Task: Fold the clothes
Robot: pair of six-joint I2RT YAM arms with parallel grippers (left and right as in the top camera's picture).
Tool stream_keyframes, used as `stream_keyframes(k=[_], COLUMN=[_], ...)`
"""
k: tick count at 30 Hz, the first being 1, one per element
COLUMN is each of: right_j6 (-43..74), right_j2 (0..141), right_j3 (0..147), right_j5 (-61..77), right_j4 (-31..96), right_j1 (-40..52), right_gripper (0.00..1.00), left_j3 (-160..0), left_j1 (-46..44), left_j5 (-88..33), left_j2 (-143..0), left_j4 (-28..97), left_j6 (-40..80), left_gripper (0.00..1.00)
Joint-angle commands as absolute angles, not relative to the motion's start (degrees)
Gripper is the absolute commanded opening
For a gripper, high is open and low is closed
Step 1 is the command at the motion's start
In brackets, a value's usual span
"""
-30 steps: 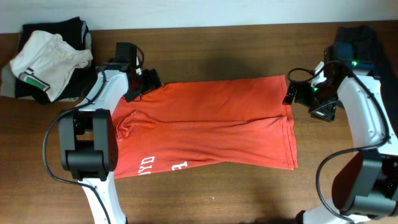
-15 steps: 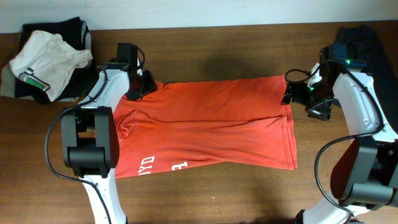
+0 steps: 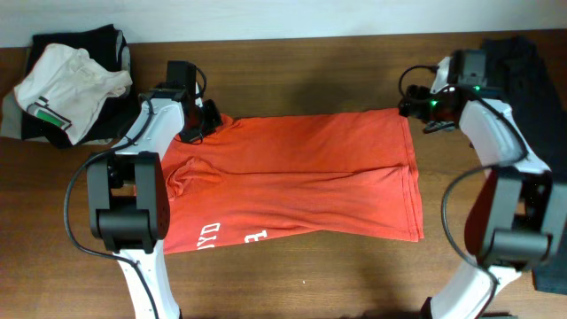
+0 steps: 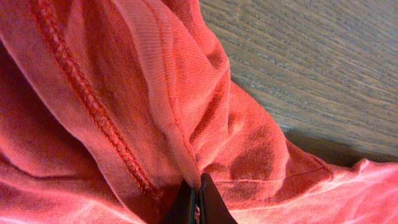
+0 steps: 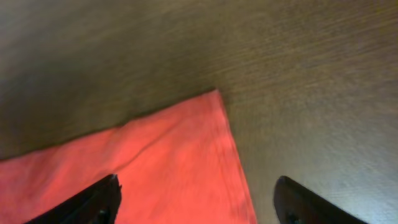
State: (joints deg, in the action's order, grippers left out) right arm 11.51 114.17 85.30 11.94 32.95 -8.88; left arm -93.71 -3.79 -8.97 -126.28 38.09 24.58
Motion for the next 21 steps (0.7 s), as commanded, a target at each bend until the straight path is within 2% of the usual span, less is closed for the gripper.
stream_keyframes(k=[1, 4, 6, 11, 18, 19, 21], right_j6=[10.7, 10.3, 10.3, 11.0, 11.2, 11.2, 11.4], right_j2=[121.2, 124.0, 124.1, 125.3, 127.7, 128.0, 128.8], right_j3=[86.7, 86.8, 86.8, 86.8, 86.8, 86.8, 86.8], right_j5=[10.6, 8.4, 2.3, -6.0, -6.8, -6.7, -6.7], right_j4=[29.7, 25.6, 23.7, 23.6, 21.8, 21.8, 21.8], right_j1=[-7.5, -4.8, -2.2, -0.1, -0.4, -0.4, -0.4], right_gripper=[0.81, 0.81, 0.80, 0.79, 0.78, 0.74, 0.48], left_j3=[-94.9, -94.9, -94.9, -94.9, -94.9, -94.9, -94.9], left_j1=[-4.0, -4.0, -4.0, -4.0, -4.0, -4.0, -4.0], left_j5=[-9.0, -9.0, -9.0, -9.0, -9.0, -9.0, -9.0], left_j2=[-127.1, -127.1, -127.1, -127.1, -127.1, -127.1, -127.1], left_j4=[38.2, 38.2, 38.2, 38.5, 38.4, 38.4, 38.5], left_j6=[24.3, 24.4, 24.4, 24.3, 24.4, 24.4, 24.4], left_gripper=[0.01, 0.01, 0.01, 0.01, 0.01, 0.01, 0.01])
